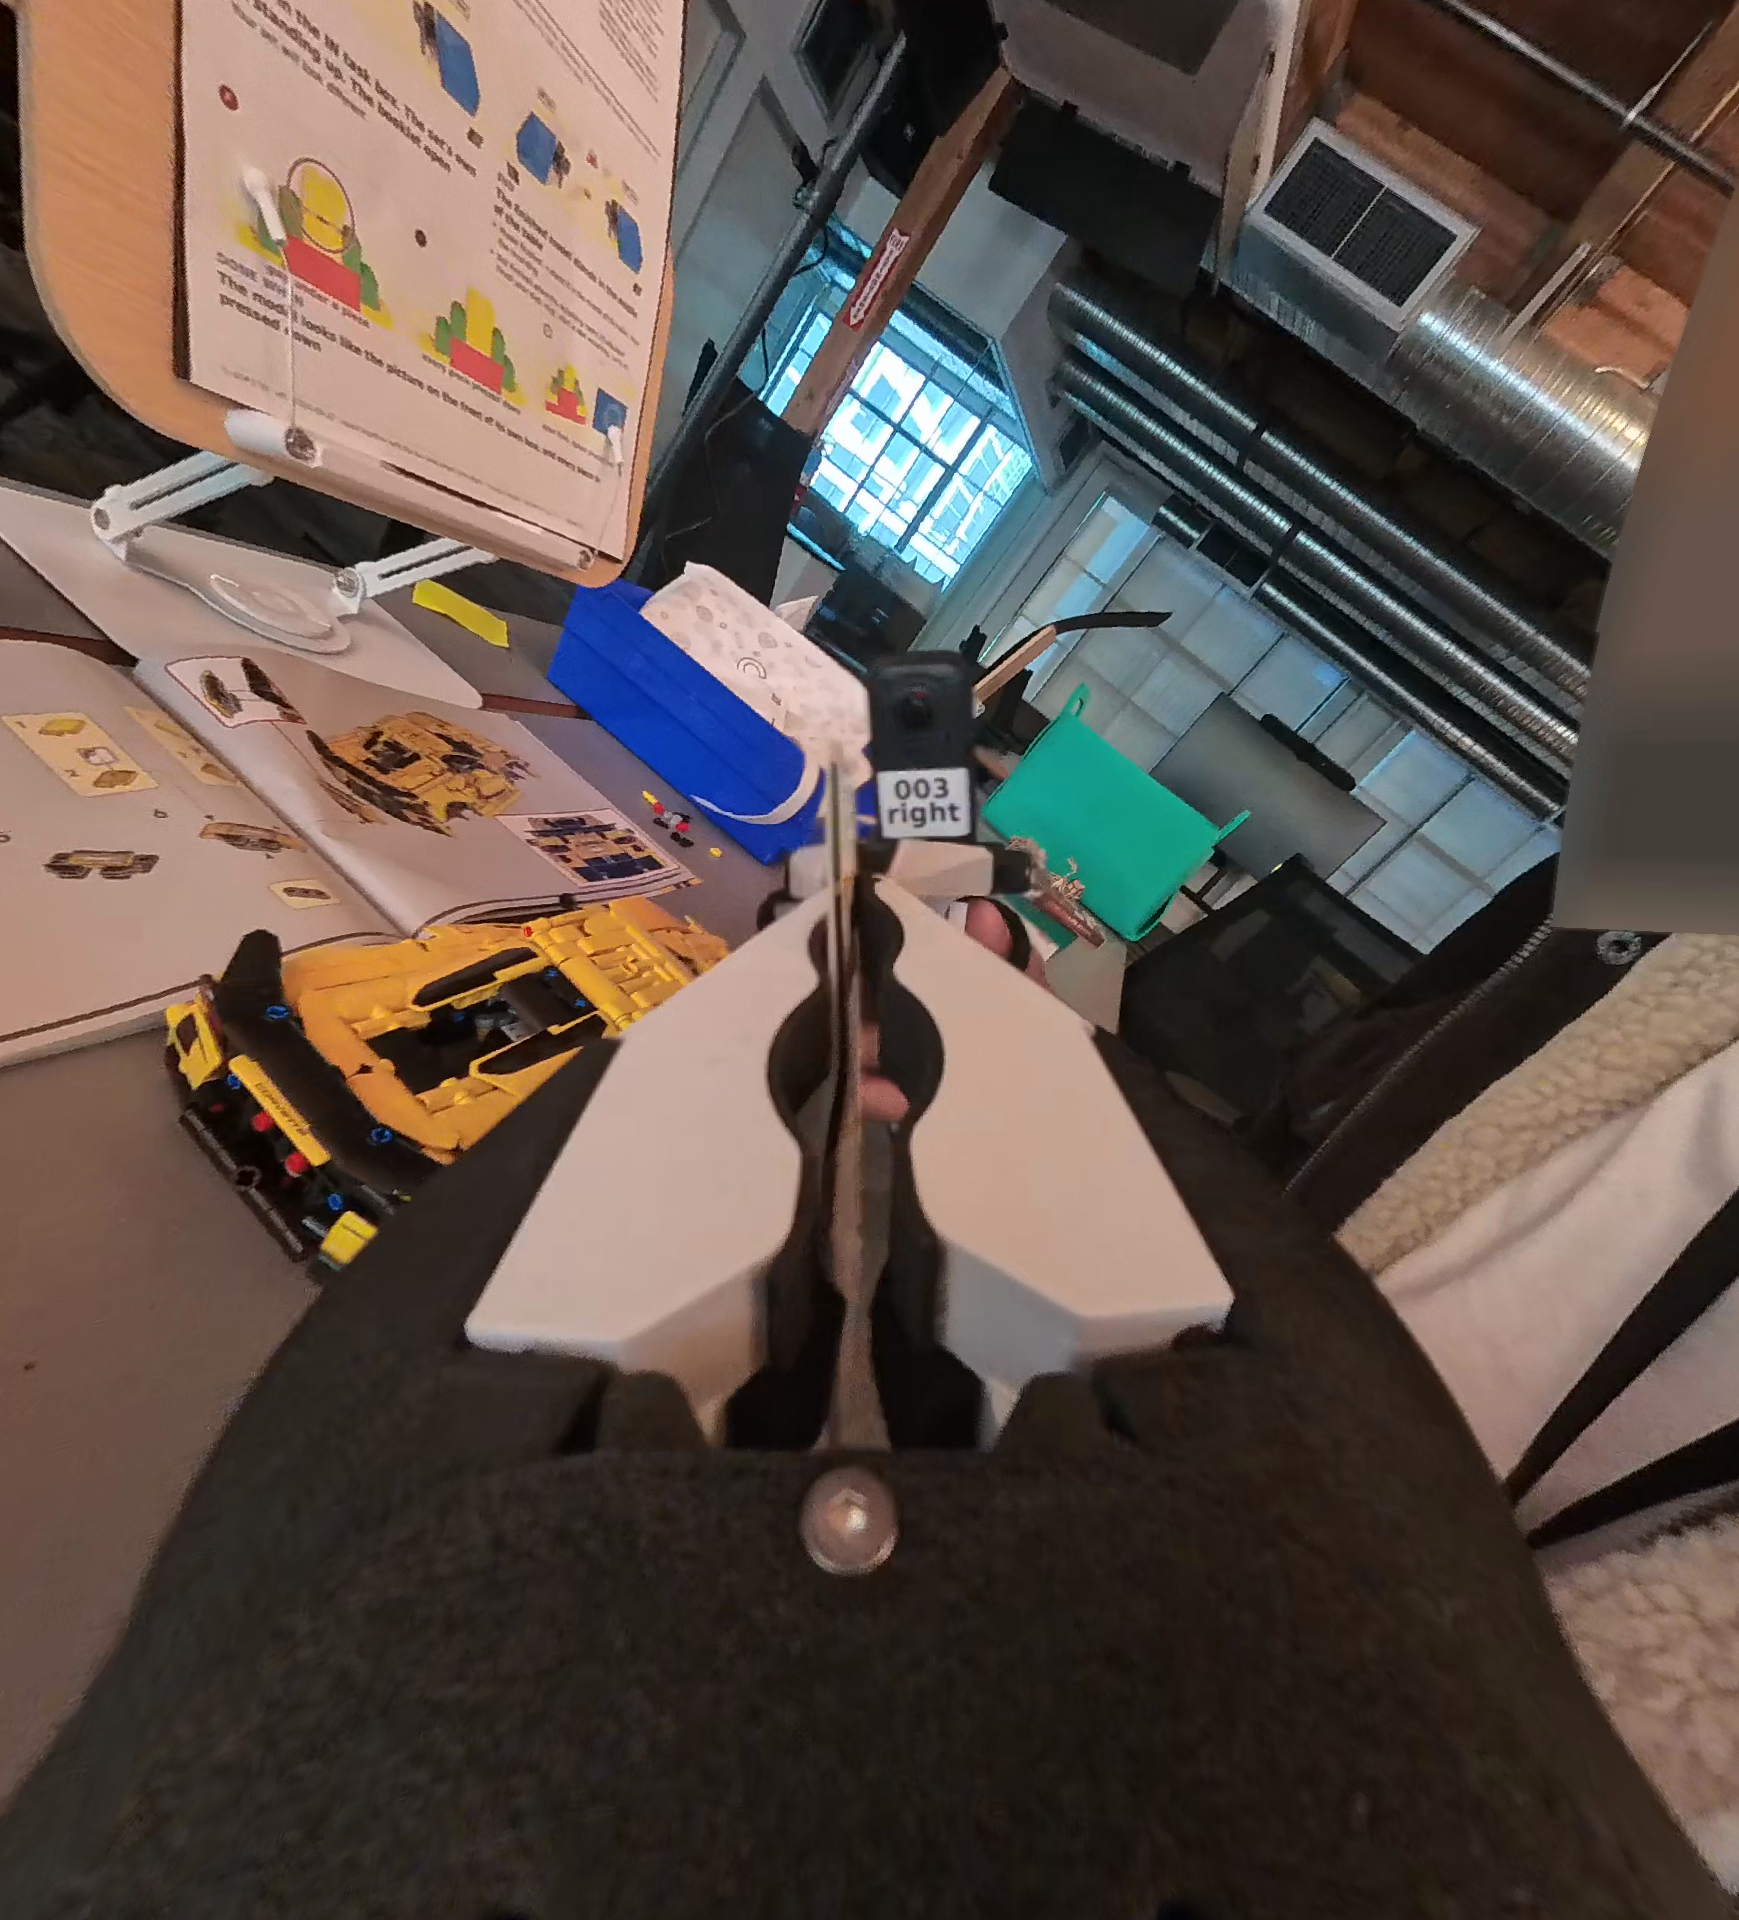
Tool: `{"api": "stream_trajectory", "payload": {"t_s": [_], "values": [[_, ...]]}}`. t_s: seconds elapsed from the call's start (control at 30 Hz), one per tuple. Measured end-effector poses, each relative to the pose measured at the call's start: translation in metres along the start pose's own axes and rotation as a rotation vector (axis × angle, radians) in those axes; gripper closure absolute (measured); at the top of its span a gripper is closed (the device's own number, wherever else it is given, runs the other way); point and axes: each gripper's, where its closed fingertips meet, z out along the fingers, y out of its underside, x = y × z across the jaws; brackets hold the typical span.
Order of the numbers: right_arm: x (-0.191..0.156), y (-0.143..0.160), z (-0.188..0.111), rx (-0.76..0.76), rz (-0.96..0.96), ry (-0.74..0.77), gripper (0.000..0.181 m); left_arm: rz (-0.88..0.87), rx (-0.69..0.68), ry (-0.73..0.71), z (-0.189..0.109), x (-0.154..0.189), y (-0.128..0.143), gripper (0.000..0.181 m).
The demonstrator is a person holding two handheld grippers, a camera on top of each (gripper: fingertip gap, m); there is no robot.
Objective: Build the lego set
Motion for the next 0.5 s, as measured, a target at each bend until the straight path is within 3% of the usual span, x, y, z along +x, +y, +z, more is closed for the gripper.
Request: {"api": "stream_trajectory", "payload": {"t_s": [0.1,0.17,0.23,0.33,0.5], "values": [[-0.006,-0.029,-0.015,0.045,-0.413,0.218,0.152,-0.048,0.018,-0.029,-0.004,-0.008,-0.003,0.181],[-0.031,-0.033,-0.009,0.023,-0.619,0.249,0.147,-0.073,0.019,-0.033,-0.004,-0.012,-0.002,0.181],[-0.045,-0.015,0.012,-0.082,-0.681,0.226,0.135,-0.100,0.023,0.000,-0.001,-0.009,-0.001,0.181],[-0.031,0.011,0.036,-0.239,-0.747,0.284,0.108,-0.099,0.010,0.064,0.007,0.001,0.003,0.181],[-0.035,0.024,0.043,-0.268,-0.671,0.210,0.114,-0.045,-0.019,0.155,0.015,0.021,0.008,0.181]]}}
